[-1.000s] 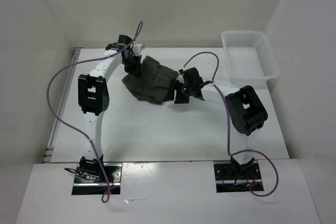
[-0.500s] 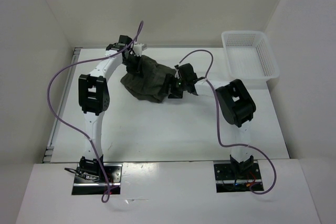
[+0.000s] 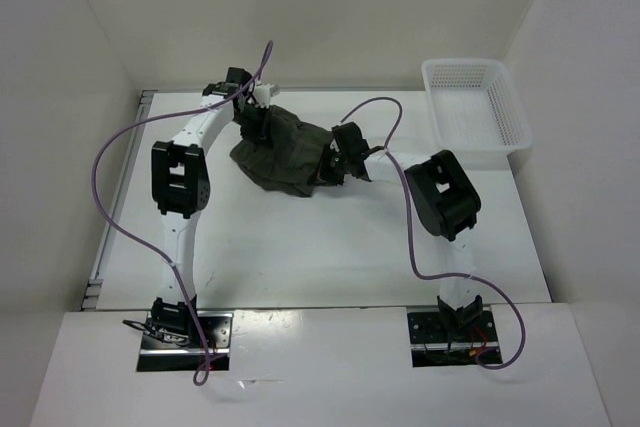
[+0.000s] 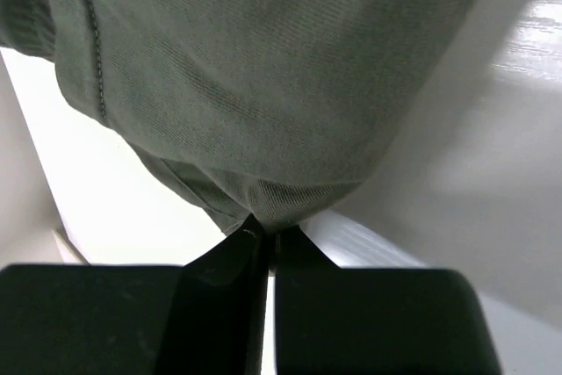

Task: Fold and stack the shorts
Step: Fold the shorts

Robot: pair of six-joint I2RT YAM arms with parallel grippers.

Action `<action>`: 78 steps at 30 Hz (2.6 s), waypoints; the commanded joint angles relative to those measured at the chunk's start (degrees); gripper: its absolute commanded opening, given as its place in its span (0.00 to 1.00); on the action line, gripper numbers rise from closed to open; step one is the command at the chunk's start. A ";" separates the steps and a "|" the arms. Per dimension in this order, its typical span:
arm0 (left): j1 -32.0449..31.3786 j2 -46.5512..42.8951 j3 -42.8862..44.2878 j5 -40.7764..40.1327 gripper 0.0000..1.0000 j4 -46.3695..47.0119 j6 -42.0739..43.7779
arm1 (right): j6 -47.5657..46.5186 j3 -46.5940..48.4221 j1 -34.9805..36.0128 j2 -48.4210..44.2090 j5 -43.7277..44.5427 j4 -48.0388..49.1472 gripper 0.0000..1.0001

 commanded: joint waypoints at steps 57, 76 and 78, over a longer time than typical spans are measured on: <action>-1.62 -14.96 -14.25 16.17 0.82 7.56 0.25 | -58.97 -0.77 -18.00 -23.79 -16.35 -35.10 0.60; -5.23 -8.81 -12.40 2.82 0.17 10.00 0.25 | -55.36 -2.00 -18.00 -24.31 -15.12 -31.40 0.61; -4.61 -8.81 -12.40 2.29 0.11 10.53 0.25 | -55.36 -2.00 -18.00 -24.31 -15.12 -31.40 0.61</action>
